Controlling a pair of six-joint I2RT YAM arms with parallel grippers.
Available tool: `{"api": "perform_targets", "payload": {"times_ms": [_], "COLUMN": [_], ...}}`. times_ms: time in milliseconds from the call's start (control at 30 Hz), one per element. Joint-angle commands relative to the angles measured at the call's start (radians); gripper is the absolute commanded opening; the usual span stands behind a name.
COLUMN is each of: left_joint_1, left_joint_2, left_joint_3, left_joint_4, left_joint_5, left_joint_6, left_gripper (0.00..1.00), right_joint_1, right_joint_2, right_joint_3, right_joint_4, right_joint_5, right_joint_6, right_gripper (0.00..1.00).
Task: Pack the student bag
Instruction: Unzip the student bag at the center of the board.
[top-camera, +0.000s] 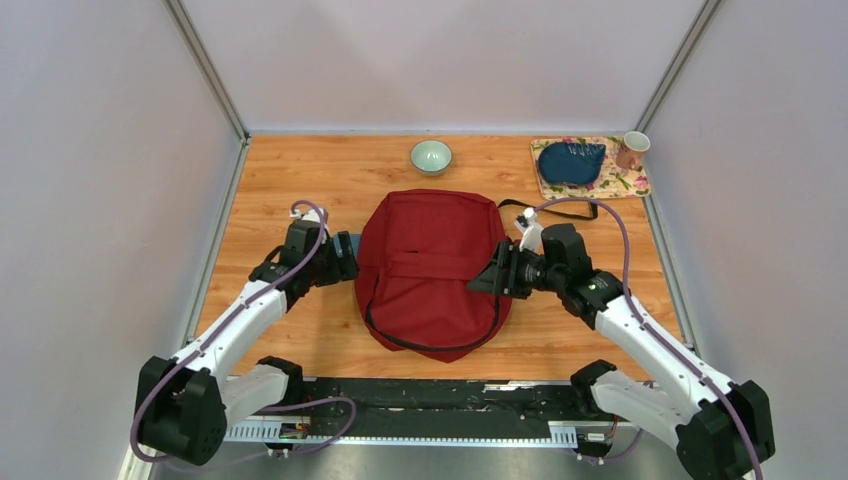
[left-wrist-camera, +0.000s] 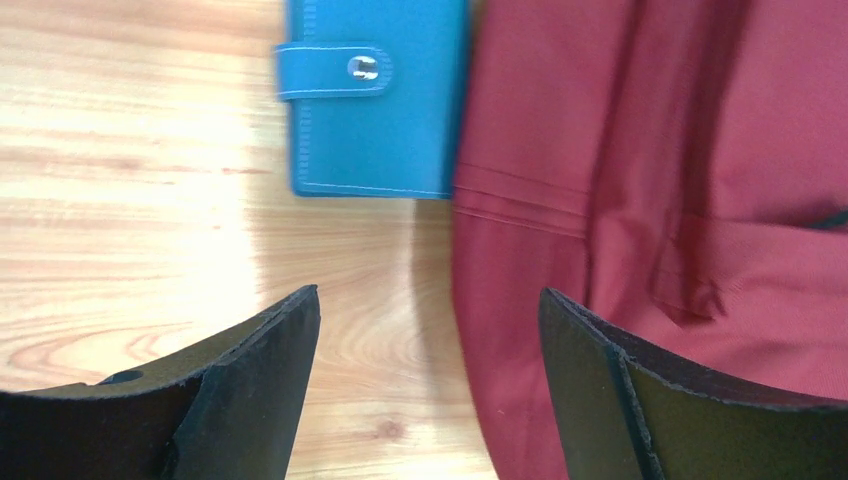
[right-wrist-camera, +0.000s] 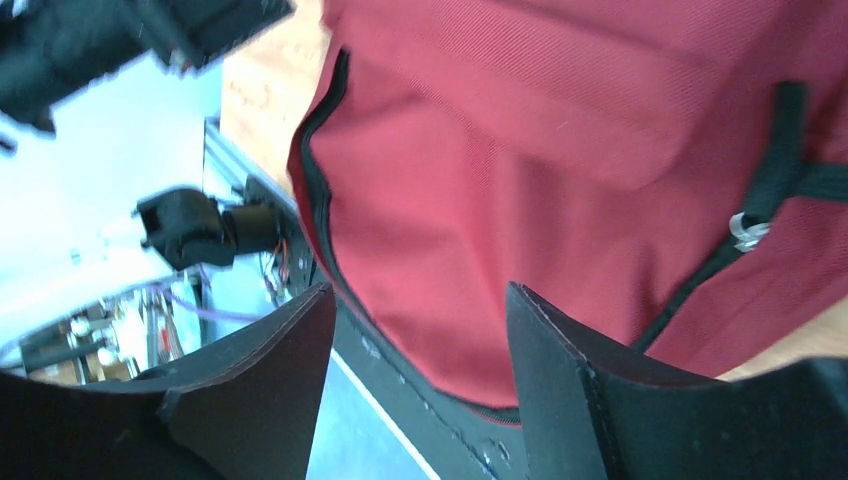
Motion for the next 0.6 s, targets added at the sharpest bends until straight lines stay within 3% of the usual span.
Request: {"api": "perform_targets", "payload": {"times_ms": [0, 133, 267, 567], "left_joint_1": [0.128, 0.225, 0.259, 0.270], "left_joint_2": [-0.001, 0.015, 0.106, 0.449], "left_joint_3": [-0.043, -0.081, -0.049, 0.199], "left_joint_4": [0.008, 0.102, 0.165, 0.105], "left_joint_5": [0.133, 0.238, 0.257, 0.192], "left_joint_6": [-0.038, -0.079, -0.084, -0.037], "left_gripper": [0.87, 0.88, 0.88, 0.88], "right_joint_1": [0.059, 0.060, 0.060, 0.060], "right_joint_2": [-0.092, -0.120, -0.112, -0.137], "right_joint_3": [-0.022, -0.009, 0.022, 0.044], "right_joint_4": [-0.013, -0.109, -0.155, -0.138], "right_joint_5": [-0.066, -0.019, 0.019, 0.026], "right_joint_6": [-0.105, -0.169, -0.193, -0.153], "right_gripper": [0.66, 0.67, 0.67, 0.67]}}
